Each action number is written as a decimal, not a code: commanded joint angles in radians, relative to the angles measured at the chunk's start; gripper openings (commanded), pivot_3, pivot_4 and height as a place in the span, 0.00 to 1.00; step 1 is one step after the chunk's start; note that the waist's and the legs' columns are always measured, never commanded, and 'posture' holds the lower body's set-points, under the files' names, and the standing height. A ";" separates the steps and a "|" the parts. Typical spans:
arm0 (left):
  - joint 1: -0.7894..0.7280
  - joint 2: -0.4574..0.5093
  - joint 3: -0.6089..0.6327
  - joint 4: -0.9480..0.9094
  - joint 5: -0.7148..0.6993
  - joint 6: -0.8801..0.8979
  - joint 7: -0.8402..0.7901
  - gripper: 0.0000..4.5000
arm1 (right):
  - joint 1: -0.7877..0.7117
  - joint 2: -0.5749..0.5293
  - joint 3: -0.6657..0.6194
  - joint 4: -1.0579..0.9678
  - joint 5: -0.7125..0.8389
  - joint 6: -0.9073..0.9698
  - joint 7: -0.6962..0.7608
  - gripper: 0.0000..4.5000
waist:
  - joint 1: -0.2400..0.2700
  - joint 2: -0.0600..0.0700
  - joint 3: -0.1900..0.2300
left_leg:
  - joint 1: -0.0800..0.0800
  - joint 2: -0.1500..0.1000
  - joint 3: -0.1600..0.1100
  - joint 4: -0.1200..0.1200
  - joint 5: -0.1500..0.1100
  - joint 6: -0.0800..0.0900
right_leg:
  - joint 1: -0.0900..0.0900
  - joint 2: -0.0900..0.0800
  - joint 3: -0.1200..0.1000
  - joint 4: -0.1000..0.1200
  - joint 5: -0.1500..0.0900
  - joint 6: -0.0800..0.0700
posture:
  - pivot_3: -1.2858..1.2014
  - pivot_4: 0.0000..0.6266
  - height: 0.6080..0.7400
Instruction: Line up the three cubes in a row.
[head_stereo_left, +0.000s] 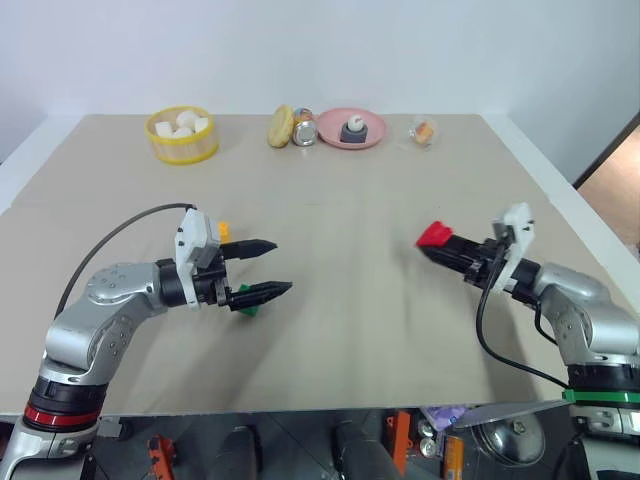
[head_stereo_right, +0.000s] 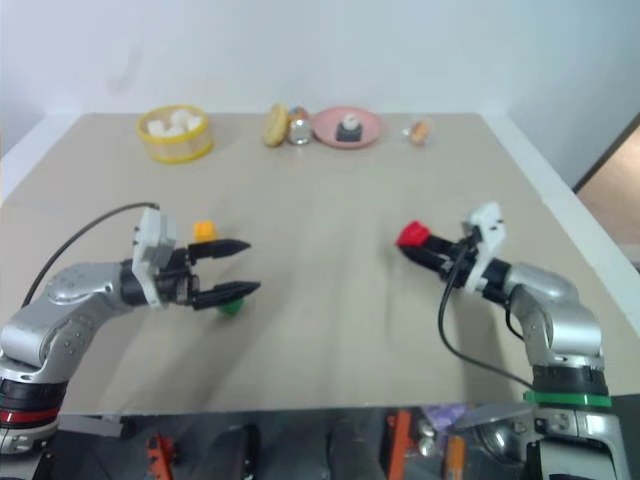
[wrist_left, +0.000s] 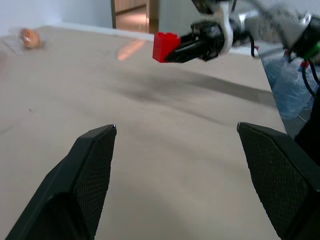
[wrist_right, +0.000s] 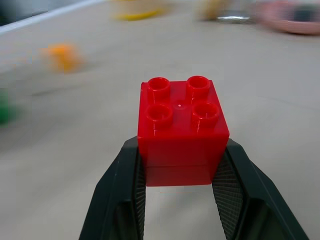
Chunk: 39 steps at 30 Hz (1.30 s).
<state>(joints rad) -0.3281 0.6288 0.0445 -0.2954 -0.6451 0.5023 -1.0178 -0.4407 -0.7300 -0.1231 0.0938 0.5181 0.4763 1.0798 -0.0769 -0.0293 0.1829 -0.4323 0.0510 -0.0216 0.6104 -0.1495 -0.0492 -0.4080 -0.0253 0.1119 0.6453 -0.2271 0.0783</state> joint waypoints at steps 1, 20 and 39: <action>0.013 0.010 0.034 -0.065 -0.024 -0.006 0.009 0.89 | -0.024 -0.056 0.086 -0.053 0.004 0.007 0.171 0.28 | 0.005 -0.001 0.000 | 0.000 0.000 0.000 0.000 0.000 0.000 | 0.000 0.000 -0.001 0.000 -0.001 0.000 | 0.52 0.24 1.00; 0.109 0.063 0.086 -0.169 -0.076 0.025 0.063 0.89 | -0.073 -0.024 0.247 0.292 -0.284 -0.550 0.375 0.28 | 0.002 -0.001 0.000 | -0.001 0.000 0.000 0.000 0.000 -0.001 | -0.002 0.000 -0.001 0.000 -0.001 0.000 | 0.52 0.24 1.00; 0.098 0.062 0.064 -0.141 -0.055 0.011 0.043 0.89 | -0.131 0.055 0.261 0.378 -0.331 -0.566 0.375 0.28 | -0.004 -0.001 0.000 | 0.003 0.001 0.000 0.000 0.000 -0.001 | 0.000 0.000 -0.001 0.001 0.000 -0.002 | 0.52 0.24 1.00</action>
<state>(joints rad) -0.2174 0.6866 0.1026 -0.4220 -0.7010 0.5269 -0.9701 -0.5500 -0.6853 0.1299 0.4710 0.1897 -0.0805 1.4567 -0.0804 -0.0306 0.1833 -0.4297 0.0518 -0.0213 0.6103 -0.1498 -0.0503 -0.4082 -0.0248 0.1111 0.6466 -0.2269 0.0759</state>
